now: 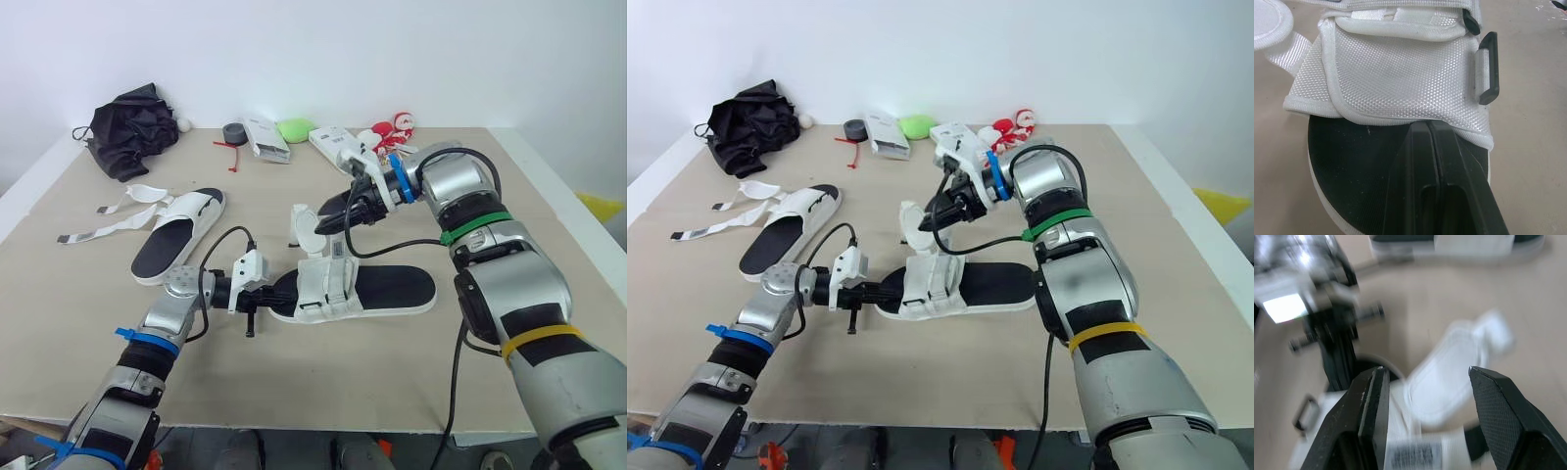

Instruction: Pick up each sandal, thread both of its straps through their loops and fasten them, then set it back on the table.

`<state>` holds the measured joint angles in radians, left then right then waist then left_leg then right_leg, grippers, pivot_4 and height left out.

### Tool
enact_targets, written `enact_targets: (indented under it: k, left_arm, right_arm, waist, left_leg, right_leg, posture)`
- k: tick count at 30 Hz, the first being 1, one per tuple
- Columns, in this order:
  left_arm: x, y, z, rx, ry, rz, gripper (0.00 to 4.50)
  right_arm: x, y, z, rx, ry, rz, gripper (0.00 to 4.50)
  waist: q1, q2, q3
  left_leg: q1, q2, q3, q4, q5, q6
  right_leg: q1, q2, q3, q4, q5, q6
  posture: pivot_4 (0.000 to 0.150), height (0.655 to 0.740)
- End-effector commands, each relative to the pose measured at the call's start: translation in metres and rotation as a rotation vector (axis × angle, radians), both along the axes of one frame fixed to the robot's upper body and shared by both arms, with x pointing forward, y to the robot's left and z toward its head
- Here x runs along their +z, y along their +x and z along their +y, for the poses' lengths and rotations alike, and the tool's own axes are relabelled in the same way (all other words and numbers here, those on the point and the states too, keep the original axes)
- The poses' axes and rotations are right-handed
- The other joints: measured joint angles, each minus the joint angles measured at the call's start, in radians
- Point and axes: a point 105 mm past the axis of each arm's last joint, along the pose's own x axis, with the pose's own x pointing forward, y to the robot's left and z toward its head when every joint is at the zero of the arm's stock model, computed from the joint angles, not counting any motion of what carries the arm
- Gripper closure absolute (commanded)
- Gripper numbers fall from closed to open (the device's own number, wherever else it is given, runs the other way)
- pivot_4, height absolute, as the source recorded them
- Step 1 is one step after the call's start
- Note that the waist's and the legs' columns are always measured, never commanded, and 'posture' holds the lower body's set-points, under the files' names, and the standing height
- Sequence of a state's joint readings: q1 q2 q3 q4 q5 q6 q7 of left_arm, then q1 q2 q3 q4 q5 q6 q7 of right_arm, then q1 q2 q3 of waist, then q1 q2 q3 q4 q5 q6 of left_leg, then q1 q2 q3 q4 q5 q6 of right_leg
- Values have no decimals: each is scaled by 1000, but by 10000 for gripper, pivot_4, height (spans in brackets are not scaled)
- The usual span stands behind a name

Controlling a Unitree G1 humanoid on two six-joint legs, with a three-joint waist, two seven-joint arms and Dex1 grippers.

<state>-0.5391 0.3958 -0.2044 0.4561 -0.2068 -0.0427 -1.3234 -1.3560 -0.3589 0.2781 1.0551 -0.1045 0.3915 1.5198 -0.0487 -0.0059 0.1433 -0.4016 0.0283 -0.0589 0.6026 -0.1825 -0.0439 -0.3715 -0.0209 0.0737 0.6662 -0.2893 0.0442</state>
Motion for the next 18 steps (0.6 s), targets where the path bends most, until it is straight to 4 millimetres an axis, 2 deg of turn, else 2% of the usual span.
enact_targets:
  k: [1, 8, 12, 15, 18]
  left_arm:
    - [-62, -25, 11, 8, 165, 224, 45000]
    - [-62, -25, 11, 7, 166, 226, 45000]
    - [-62, -25, 12, 8, 171, 225, 45000]
    - [-62, -24, 12, 8, 172, 225, 45000]
    - [-62, -24, 12, 5, 174, 226, 45000]
  right_arm:
    - [2, -4, -12, 12, -16, 9, 16565]
    - [-30, -7, -26, -39, -57, 84, 16565]
    - [-59, -16, -29, -25, -105, 156, 16565]
    - [-61, -17, -27, -24, -106, 157, 16565]
    - [-54, -11, -25, -56, -86, 138, 16565]
  waist:
    - [1, 0, 0]
    - [-1, 0, 0]
    - [-1, 0, -1]
    - [-1, -2, -3]
    - [-1, -1, -3]
  left_leg:
    - [0, 0, 0, 0, 0, 0]
    - [0, 0, 0, 0, 0, 0]
    - [1, 0, 0, 0, 0, 0]
    - [2, 0, 0, 0, 0, 0]
    - [2, 0, 0, 0, 0, 0]
  right_leg:
    - [0, 0, 0, 0, 0, 0]
    - [0, 0, 0, 0, 0, 0]
    - [1, 0, 0, 0, 0, 0]
    - [2, 0, 0, 0, 0, 0]
    - [2, 0, 0, 0, 0, 0]
  posture:
    - [1500, 7380]
    - [1500, 7380]
    - [1500, 7380]
    - [1500, 7380]
    - [1500, 7380]
